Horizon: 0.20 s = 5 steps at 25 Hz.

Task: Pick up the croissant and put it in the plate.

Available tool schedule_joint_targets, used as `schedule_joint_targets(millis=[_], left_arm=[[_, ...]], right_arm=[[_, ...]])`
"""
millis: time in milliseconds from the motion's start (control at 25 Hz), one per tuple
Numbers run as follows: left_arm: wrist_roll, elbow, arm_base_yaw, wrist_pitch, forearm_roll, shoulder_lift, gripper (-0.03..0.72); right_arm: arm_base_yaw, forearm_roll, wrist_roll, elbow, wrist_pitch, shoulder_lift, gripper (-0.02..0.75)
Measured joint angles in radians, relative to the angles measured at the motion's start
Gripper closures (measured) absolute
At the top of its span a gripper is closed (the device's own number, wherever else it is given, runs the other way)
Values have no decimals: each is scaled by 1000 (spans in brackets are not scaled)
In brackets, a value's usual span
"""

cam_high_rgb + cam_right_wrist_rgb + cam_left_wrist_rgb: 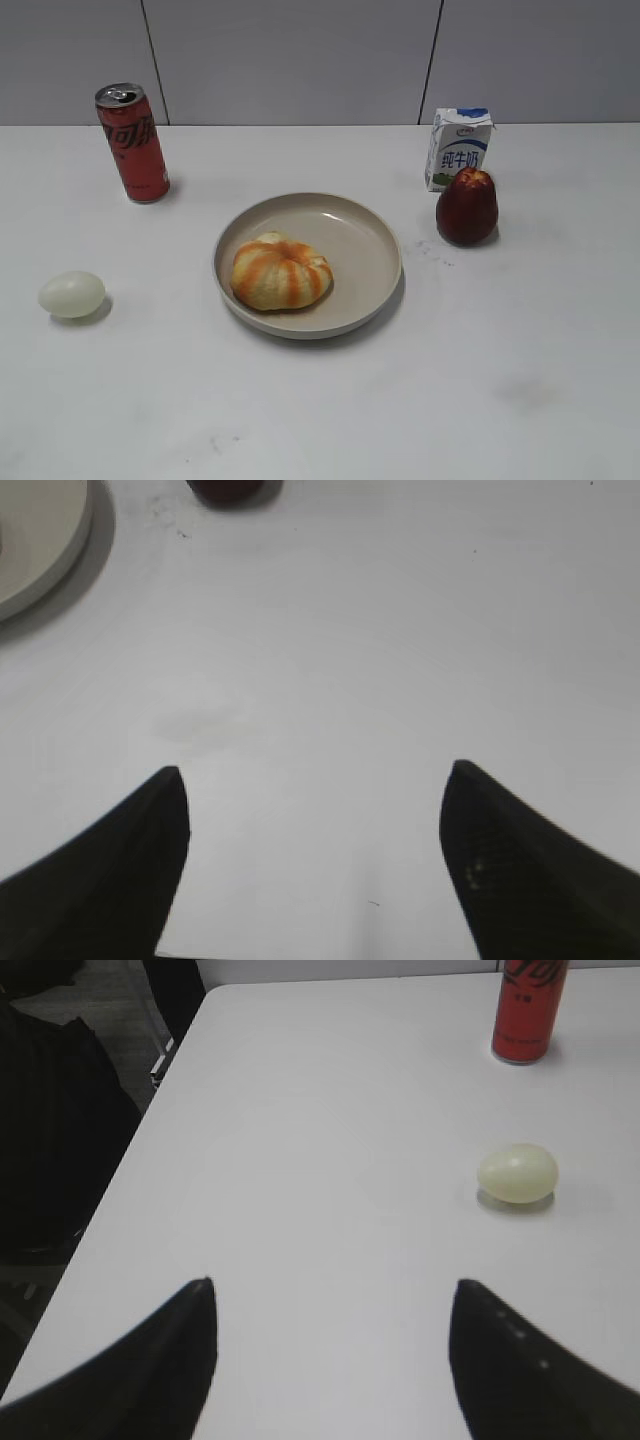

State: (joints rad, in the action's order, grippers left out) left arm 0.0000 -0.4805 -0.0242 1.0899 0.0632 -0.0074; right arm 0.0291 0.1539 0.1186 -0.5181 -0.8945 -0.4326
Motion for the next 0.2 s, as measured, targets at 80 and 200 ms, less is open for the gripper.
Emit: schedule_joint_targets(millis=[80, 200], left_arm=[[0, 0, 0, 1, 0, 0, 137], [0, 0, 0, 1, 0, 0, 137]], right_arm=[[0, -1, 0, -4, -54, 51, 148], [0, -9, 1, 9, -115, 137, 148]])
